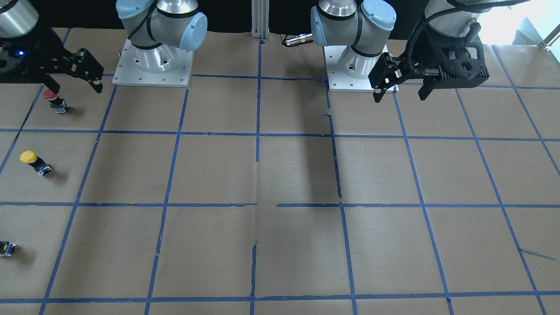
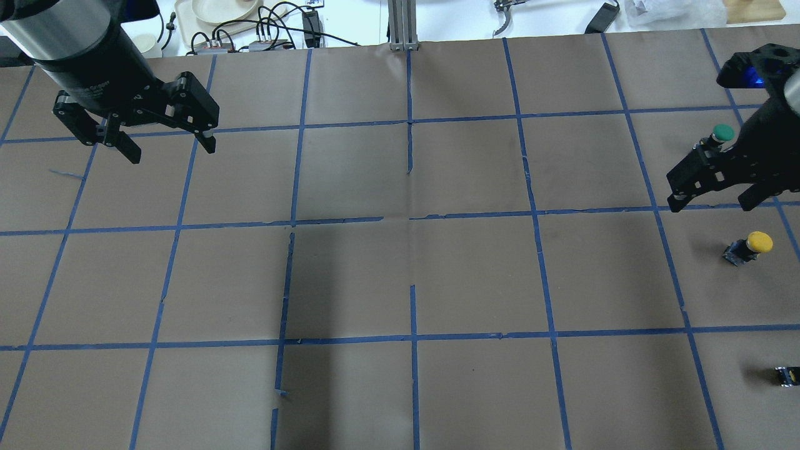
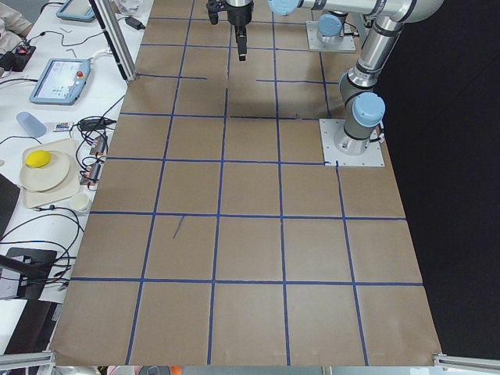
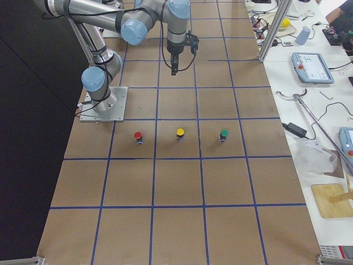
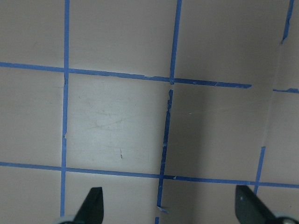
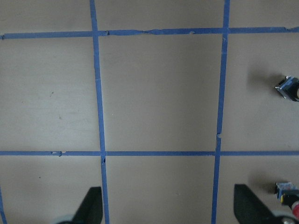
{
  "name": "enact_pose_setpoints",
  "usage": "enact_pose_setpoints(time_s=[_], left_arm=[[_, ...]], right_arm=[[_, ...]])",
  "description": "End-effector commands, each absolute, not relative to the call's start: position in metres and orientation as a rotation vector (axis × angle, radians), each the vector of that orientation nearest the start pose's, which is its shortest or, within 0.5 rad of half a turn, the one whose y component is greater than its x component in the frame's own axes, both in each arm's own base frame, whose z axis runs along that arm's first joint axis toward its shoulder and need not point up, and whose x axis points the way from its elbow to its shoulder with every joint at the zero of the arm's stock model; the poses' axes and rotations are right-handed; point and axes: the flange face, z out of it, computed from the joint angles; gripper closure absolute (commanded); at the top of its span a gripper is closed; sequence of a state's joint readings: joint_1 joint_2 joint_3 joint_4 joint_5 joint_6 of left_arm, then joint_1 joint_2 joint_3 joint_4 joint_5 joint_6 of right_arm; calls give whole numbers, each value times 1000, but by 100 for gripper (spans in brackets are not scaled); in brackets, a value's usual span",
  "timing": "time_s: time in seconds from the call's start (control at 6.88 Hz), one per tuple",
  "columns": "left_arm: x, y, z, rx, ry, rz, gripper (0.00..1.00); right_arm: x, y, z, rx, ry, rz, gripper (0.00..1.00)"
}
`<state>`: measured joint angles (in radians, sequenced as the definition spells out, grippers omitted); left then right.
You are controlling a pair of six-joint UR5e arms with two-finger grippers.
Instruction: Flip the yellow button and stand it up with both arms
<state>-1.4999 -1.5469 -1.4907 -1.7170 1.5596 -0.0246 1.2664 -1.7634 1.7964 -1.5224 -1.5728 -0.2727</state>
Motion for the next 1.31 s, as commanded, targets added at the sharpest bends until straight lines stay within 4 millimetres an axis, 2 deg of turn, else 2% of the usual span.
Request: enact_pose_setpoints(time_s=[0.0, 0.15, 0.44, 1.02, 1.16], left_arm=[[-101, -486, 528, -64, 3153, 43, 1], [-101, -487, 528, -61, 3153, 35, 1], [-99, -489, 529, -63, 3152, 16, 1], [-99, -495, 525, -68, 3151, 16, 1], [-97, -495, 527, -73, 3152, 9, 1]], right_arm=[[65, -409, 473, 150, 3201, 134, 0], [87, -406, 477, 323, 3188, 111, 0], [119, -403, 477, 283, 3188, 63, 0], [126, -412, 475, 249, 3153, 73, 0], [126, -420, 483, 247, 3154, 66, 0]])
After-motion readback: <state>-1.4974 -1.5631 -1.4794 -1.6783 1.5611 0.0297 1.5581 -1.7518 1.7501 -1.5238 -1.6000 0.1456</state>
